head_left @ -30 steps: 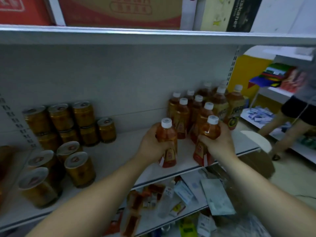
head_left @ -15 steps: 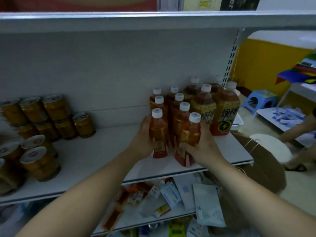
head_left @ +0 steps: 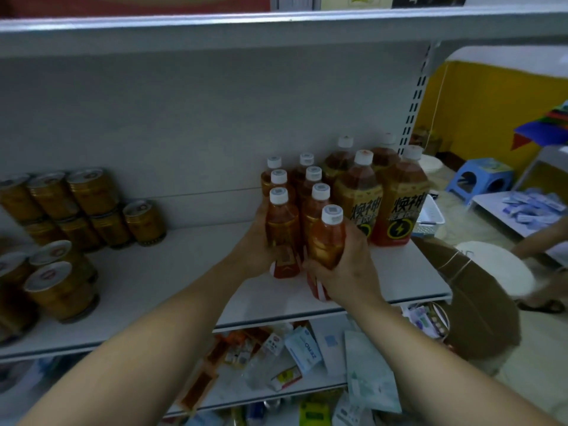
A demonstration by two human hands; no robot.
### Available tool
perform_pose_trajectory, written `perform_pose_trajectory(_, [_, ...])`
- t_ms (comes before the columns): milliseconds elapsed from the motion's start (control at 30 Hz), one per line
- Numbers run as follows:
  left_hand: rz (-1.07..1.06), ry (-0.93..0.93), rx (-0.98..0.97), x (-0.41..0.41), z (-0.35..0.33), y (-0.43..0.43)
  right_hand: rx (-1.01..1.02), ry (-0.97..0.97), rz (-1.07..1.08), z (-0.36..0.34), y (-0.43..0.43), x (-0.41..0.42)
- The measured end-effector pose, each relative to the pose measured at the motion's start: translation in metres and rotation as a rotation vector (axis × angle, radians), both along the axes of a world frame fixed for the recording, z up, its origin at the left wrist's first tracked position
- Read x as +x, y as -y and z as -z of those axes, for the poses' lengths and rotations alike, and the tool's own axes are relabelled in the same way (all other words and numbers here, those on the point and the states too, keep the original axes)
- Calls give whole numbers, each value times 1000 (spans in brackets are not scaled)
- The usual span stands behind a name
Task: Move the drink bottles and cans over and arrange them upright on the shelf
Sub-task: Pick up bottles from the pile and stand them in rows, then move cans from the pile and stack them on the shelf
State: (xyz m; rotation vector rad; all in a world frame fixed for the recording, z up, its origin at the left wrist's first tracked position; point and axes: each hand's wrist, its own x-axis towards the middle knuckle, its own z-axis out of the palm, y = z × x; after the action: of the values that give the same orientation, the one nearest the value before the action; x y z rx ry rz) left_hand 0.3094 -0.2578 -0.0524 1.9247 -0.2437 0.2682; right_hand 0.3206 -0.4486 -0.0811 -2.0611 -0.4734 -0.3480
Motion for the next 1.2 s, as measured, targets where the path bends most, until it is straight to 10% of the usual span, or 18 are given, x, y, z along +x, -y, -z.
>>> perform_pose_trajectory(533, [-181, -367, 639, -54, -30, -81, -321, 163, 86, -91, -18, -13])
perform_pose_trajectory(1200, [-557, -473, 636, -275, -21, -353, -638, -76, -494, -48, -365, -128])
